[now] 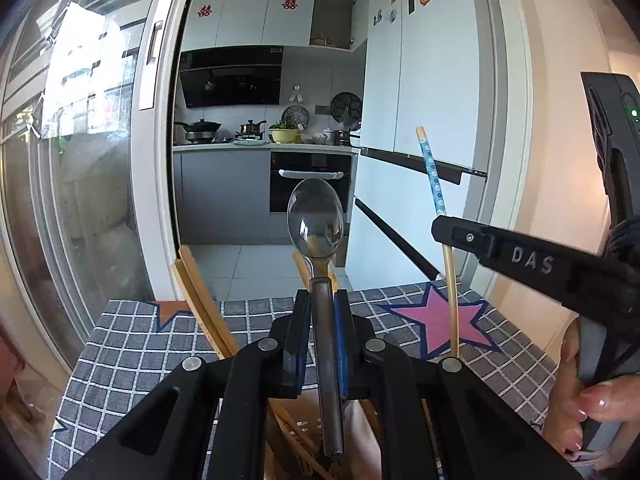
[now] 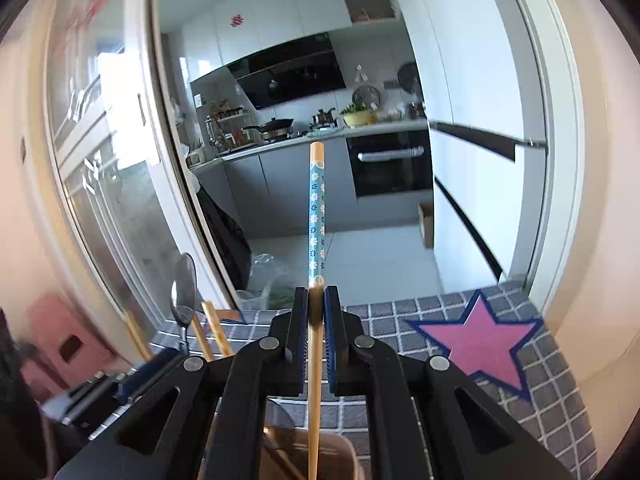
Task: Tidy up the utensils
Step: 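Lift the chopstick and spoon with both tools and lower them into the holder, then open both tools to release the chopstick and spoon into the holder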
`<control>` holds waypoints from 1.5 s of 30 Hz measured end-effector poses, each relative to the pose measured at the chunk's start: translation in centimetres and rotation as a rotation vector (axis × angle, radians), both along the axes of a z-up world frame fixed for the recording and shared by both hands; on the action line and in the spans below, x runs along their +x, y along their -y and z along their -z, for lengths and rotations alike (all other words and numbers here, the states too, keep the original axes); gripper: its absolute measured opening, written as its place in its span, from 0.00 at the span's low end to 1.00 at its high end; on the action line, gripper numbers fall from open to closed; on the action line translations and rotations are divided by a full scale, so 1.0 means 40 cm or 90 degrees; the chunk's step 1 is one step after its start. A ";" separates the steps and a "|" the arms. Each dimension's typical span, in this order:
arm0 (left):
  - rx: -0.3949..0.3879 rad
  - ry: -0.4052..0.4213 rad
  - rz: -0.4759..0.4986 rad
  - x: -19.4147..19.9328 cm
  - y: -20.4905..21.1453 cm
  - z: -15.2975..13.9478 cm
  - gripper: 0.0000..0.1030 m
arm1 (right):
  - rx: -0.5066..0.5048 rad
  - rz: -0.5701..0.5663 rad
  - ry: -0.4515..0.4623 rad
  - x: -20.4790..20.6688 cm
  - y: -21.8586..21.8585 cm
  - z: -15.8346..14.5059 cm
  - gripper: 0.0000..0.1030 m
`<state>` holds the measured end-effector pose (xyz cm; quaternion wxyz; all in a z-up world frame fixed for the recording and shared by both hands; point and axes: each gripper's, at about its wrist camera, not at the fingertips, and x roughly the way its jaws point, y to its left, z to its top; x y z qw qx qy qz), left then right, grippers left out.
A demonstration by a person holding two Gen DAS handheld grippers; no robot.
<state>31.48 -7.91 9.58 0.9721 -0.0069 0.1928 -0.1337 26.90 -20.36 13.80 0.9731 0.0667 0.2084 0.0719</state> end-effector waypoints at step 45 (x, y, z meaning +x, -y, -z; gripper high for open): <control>0.045 -0.103 -0.023 -0.149 -0.049 0.038 0.42 | 0.010 -0.051 -0.141 -0.161 0.000 0.120 0.36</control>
